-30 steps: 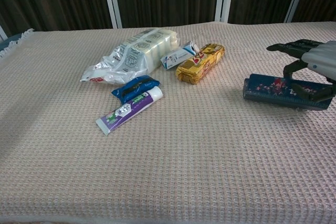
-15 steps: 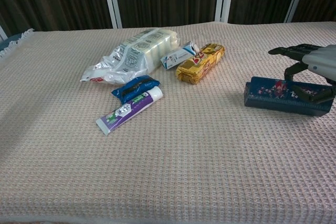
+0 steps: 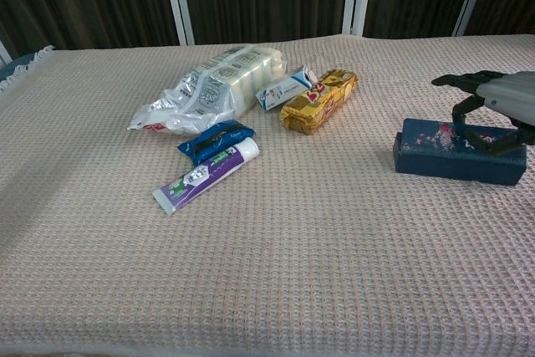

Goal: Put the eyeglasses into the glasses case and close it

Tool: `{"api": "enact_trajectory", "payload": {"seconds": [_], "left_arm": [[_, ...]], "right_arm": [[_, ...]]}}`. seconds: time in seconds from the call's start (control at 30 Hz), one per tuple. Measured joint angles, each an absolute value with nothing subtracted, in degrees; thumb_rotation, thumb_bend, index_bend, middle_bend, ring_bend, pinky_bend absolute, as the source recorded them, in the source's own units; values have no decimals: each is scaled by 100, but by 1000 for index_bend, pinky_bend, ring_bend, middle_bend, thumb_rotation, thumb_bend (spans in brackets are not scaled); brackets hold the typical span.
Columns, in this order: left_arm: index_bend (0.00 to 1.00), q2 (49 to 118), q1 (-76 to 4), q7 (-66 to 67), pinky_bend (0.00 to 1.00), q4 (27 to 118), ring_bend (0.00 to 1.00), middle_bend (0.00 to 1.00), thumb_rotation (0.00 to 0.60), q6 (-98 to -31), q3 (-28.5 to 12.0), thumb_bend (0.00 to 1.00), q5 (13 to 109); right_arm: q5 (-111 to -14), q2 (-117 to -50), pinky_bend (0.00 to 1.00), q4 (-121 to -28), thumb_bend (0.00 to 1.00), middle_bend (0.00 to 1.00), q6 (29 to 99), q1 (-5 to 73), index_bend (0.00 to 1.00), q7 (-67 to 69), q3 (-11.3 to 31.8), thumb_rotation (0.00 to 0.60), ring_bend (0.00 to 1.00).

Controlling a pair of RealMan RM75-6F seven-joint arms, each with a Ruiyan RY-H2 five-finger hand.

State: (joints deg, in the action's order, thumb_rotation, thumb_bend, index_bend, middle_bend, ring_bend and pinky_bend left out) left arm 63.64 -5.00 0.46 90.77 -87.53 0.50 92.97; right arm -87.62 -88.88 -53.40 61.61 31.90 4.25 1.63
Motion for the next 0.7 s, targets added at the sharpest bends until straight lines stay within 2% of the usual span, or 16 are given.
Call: {"api": "enact_trajectory", "payload": {"seconds": [0.13,0.4,0.57,0.7], "left_arm": [[0,6373,-505,85,76,9090,0,0,600,-8740,55,448,9299],[0,6358,-499,43,76,9086,0,0,600,-8762,48,447,9287],[0,6350,-487,10,77,9078,0,0,600,-8793,53,447,9305],[0,6348,-486,11,76,9079,0,0,600,-8796,61,447,9318]], "right_arm": [[-8720,-8966,0,-5215,710,42,6044,3264,638,451,202,600,0],[-8694,-8974,0,-5132,707,13,5920,3341,488,592,220,600,0],[-8659,-8927,0,-5138,583,9,5942,3346,461,688,260,600,0],[-8631,-8887,0,-5160,560,7,5949,3345,455,660,280,600,0]]}}
